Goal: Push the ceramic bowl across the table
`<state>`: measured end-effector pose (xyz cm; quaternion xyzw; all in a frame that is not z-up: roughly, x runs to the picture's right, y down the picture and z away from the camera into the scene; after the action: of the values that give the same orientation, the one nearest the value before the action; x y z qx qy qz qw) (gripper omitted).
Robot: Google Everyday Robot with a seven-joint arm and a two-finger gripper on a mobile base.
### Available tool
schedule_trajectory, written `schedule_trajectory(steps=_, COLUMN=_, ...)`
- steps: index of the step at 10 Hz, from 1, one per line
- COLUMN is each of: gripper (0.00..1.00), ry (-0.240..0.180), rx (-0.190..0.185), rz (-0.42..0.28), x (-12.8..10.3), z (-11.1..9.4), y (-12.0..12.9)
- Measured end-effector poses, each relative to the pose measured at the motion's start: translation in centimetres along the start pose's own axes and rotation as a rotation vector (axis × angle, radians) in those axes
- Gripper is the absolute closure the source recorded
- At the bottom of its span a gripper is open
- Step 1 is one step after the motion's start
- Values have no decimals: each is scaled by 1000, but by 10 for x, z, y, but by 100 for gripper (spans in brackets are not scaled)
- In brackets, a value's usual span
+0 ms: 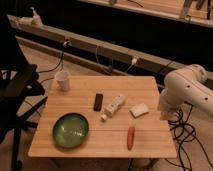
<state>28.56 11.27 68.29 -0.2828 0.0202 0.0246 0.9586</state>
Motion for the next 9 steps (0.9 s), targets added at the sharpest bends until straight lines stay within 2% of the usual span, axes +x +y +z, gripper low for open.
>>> schedule_trajectory(steps=1, gripper=60, ry=2, rx=0, rz=-8, x=-1, z=0, y=-6)
schedule_trajectory(steps=3, gripper=79, ry=-21, rx=0, rz=-22, x=-3, z=4, y=-4)
schedule_trajectory(steps=5, gripper=97, ry=-130, rx=9, rz=-57, x=-25, z=13, y=-4)
schedule_trajectory(steps=6, gripper=100, ry=-169, rx=11, rz=-76, x=-40, z=16, y=-4)
schedule_trajectory(steps=9, gripper=100, ry=-316, rx=13, rz=-144, x=-103, z=28, y=-3)
